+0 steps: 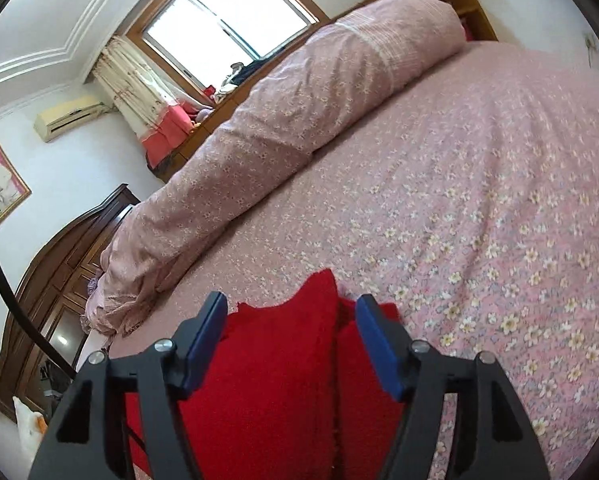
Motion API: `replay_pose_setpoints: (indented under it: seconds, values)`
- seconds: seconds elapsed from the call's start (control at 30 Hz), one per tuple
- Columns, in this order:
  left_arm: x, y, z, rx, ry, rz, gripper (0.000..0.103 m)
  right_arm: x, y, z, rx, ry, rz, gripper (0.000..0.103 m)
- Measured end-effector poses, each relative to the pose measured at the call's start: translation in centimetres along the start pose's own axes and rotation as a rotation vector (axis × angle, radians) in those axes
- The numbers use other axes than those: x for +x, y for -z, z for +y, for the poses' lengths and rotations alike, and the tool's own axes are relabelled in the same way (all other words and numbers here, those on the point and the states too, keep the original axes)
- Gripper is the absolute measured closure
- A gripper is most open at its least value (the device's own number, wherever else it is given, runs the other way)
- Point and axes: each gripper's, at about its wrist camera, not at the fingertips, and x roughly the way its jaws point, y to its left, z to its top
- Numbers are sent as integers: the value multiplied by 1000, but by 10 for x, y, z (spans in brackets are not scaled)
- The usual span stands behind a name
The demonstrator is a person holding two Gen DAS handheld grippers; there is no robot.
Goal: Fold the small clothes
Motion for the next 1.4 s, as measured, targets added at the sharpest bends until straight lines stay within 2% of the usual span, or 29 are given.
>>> replay_pose_setpoints:
  seconds: [0.27,0.43,0.57,0.63,0.7,0.73,0.77,0.8,0.83,0.87,1.07,1.13,1.2,1.27,1.3,1.4]
  values:
    - [22,8,-17,105,-72,33,55,10,1,23,-143,23,42,32]
    - [36,2,-16,106,-83,52,55,43,4,40,-312,126,113,32]
    - [46,-13,-16,111,-97,56,55,72,5,35,-317,167,199,32]
    - [50,-21,-11,86,-78,61,55,79,6,33,-317,165,223,33]
    - [53,-25,-5,60,-54,70,55,79,6,34,-328,156,224,45]
    - [54,-26,-3,50,-46,64,62,77,7,36,-344,162,221,63]
    - [54,-26,-2,49,-49,57,77,76,7,38,-357,170,220,82]
    - [55,-26,-3,48,-59,53,83,76,8,39,-367,165,224,85]
    - [55,-27,-2,43,-75,54,95,75,8,42,-377,168,224,87]
    - [53,-26,0,38,-78,50,99,74,7,45,-391,177,219,88]
    - [29,-30,16,-32,-19,-54,101,59,-2,59,-431,195,139,89]
    - [23,-30,18,-27,-12,-79,101,52,-8,59,-426,190,87,89]
    - [17,-31,19,-6,-25,-99,102,48,-14,51,-390,221,52,89]
    - [16,-31,19,3,-25,-115,102,50,-19,39,-336,222,73,90]
    - [17,-31,19,4,-32,-113,101,56,-21,30,-292,217,111,90]
    - [36,-31,16,32,-97,-49,100,69,-22,19,-246,219,184,89]
